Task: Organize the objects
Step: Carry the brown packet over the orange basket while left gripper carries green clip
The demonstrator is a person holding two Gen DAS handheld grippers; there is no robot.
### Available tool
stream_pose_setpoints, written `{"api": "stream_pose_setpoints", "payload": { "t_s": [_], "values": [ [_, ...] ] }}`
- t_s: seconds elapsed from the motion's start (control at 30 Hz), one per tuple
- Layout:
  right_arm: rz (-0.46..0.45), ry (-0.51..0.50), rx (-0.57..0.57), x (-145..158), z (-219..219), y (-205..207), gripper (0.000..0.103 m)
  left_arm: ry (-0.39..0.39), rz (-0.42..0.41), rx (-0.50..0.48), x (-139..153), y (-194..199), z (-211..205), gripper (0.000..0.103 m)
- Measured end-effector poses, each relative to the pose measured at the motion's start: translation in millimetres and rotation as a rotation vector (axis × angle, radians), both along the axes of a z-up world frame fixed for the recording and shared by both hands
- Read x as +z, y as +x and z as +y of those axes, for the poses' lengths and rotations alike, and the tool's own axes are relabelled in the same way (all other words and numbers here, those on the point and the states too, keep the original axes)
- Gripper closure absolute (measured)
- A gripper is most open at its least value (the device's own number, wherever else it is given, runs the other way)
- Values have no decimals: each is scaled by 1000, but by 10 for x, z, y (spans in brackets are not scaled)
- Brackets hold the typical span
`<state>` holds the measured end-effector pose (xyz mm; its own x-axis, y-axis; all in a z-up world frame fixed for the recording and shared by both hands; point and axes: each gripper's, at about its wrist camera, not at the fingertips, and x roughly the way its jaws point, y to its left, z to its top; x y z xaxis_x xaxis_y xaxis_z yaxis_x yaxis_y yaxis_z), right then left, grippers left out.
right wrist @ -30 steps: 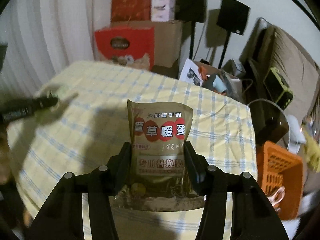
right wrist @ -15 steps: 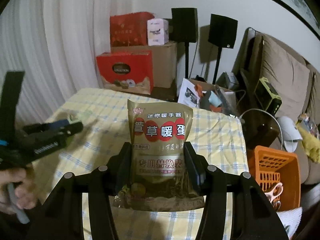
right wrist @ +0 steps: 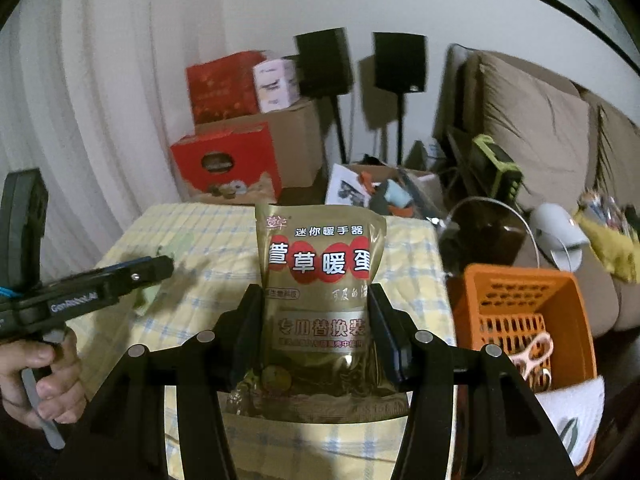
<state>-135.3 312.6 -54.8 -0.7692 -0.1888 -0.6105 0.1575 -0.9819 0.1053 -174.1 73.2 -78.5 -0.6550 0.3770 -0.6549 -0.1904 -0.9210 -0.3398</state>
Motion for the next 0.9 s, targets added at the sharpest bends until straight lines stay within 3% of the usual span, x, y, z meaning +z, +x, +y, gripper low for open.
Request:
{"api": "stream_pose_setpoints", "payload": {
  "t_s": [0.43,0.9],
  "values": [
    [0,-128,-152,-124,849,315,49,-90,8,-115,-42,103,787,64],
    [-4,-220,-366,-376,1860,711,49,-112,-9,-228,-140,193,1488,64]
  ]
}}
